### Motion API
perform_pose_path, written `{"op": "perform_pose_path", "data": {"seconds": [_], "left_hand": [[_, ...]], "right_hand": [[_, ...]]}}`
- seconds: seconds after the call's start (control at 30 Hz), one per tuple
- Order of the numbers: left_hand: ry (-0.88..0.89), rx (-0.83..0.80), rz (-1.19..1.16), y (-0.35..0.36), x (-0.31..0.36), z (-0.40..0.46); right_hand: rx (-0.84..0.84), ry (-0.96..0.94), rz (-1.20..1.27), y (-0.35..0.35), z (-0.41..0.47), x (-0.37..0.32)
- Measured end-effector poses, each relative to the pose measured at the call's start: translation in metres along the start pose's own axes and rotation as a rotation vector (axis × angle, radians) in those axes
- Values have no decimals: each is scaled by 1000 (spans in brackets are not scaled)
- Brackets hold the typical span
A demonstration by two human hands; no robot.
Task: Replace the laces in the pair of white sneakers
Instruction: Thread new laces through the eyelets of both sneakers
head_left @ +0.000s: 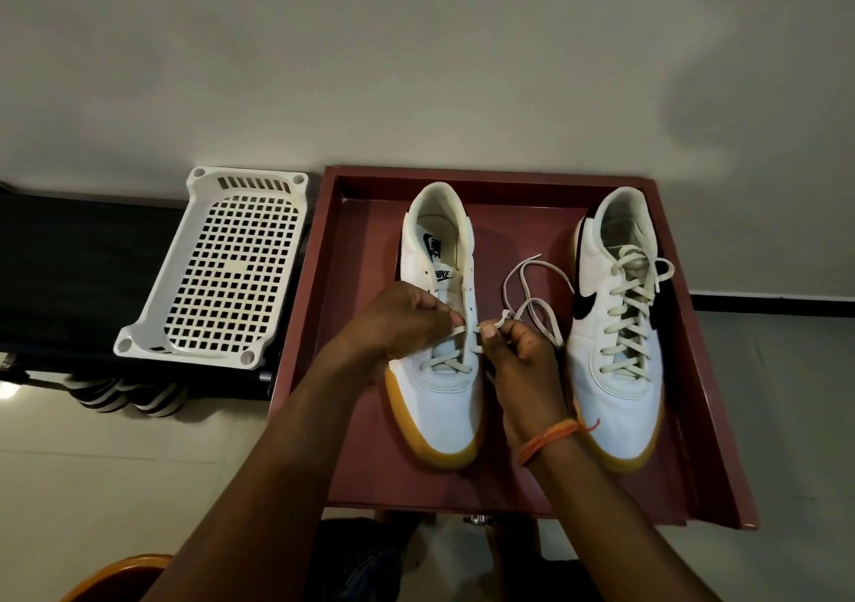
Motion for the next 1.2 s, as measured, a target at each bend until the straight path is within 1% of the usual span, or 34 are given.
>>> {"op": "perform_pose_path", "data": {"seconds": [0.07, 0.13, 0.23, 0.3, 0.37, 0.4, 0.47, 0.5, 0.53, 0.6, 0.63, 0.73, 0.77, 0.87, 0.97, 1.07, 1.2], "left_hand": [[27, 22, 64, -3, 3, -2], [85, 91, 110, -5, 9, -5], [239, 287, 155, -5, 25, -11], [336, 443, 182, -5, 31, -18], [437, 536, 260, 2, 34, -30], [493, 538, 310, 8, 32, -34], [626, 447, 365, 32, 32, -47], [662, 408, 386, 45, 31, -55], [667, 381, 441, 57, 32, -64], [614, 353, 583, 79, 35, -71], [619, 351, 590, 89, 39, -78], [703, 314, 379, 106, 64, -103], [734, 315, 352, 108, 73, -108], [845, 391, 413, 105, 114, -129], [966, 442, 352, 94, 155, -152], [1052, 511, 366, 87, 188, -177], [1125, 576, 416, 85, 219, -205]], "right_hand": [[39, -58, -165, -6, 3, -5], [45, -110, -348, -12, 6, -9], [-56, -131, -589, -10, 1, -11], [-125, -110, -630, -9, -3, -14], [-142, -102, -624, -19, -6, -28], [-145, -106, -624, -22, -6, -35], [-131, -108, -580, -39, -13, -56], [-139, -87, -533, -48, -18, -65], [-153, -57, -482, -56, -26, -76], [-194, 21, -439, -68, -37, -90], [-215, 39, -428, -75, -44, -100], [-271, 55, -379, -86, -63, -133], [-275, 45, -367, -90, -69, -145], [-238, -34, -328, -109, -90, -191], [-218, -96, -276, -125, -109, -228], [-222, -135, -199, -133, -129, -258], [-198, -216, -165, -138, -154, -292]]}}
Point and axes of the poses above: each hand's wrist, its own z-axis towards the middle knuckle, its own y-axis out of the palm, x = y × z, the point moved 5 cm from there along z, towards the middle knuckle, and after that the axes turned 1 degree about -x, right-handed, at the moved point
